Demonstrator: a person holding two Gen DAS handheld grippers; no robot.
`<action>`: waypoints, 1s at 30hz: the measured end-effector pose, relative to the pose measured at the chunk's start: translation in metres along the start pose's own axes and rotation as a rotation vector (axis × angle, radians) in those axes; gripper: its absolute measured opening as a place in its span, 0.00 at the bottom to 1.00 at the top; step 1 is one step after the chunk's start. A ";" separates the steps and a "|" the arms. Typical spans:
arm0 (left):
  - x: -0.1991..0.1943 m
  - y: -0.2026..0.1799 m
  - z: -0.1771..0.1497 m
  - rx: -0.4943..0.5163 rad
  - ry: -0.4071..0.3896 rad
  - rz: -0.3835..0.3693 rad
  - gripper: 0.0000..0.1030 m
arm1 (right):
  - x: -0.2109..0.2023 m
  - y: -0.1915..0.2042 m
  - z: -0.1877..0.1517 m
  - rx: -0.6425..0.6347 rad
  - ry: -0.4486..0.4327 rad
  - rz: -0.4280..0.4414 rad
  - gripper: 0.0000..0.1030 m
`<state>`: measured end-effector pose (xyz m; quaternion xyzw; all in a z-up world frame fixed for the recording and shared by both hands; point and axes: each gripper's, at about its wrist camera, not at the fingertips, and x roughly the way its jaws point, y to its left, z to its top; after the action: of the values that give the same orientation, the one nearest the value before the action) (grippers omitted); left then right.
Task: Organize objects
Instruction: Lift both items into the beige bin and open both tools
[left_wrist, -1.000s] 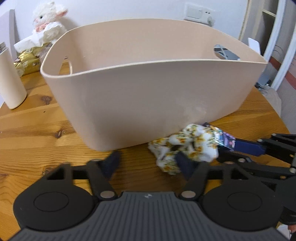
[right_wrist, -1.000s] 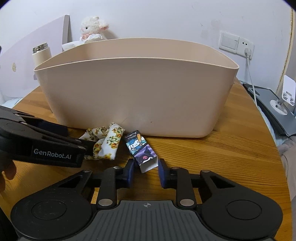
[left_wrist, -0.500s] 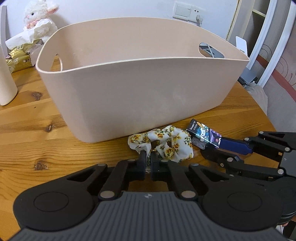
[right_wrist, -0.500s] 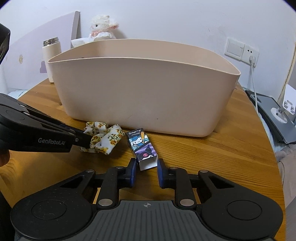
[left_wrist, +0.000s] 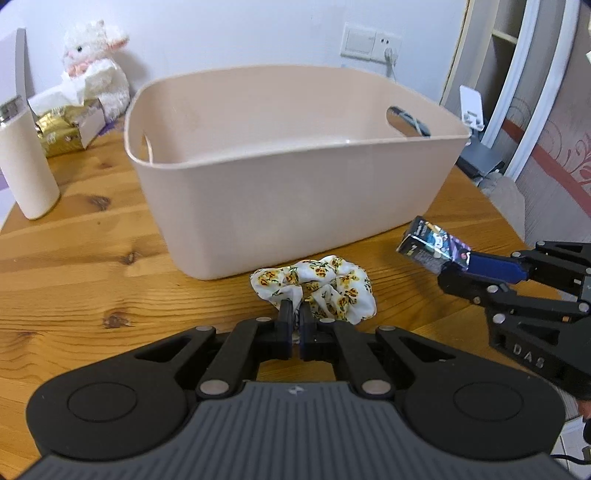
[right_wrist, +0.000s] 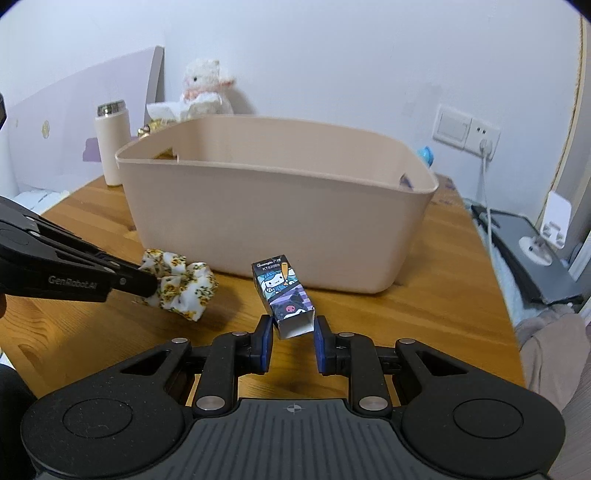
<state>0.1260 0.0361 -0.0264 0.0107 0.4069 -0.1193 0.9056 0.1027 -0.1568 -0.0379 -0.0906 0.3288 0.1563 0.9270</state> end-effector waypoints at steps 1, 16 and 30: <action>-0.005 0.000 0.000 0.003 -0.009 0.002 0.04 | -0.005 -0.001 0.002 -0.001 -0.011 -0.002 0.20; -0.075 -0.007 0.043 0.038 -0.217 0.041 0.04 | -0.054 -0.018 0.047 0.024 -0.203 -0.048 0.20; -0.036 0.006 0.106 0.010 -0.237 0.137 0.04 | -0.024 -0.040 0.102 0.098 -0.253 -0.100 0.20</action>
<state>0.1822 0.0371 0.0709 0.0287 0.2947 -0.0597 0.9533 0.1577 -0.1720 0.0582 -0.0410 0.2115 0.1039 0.9710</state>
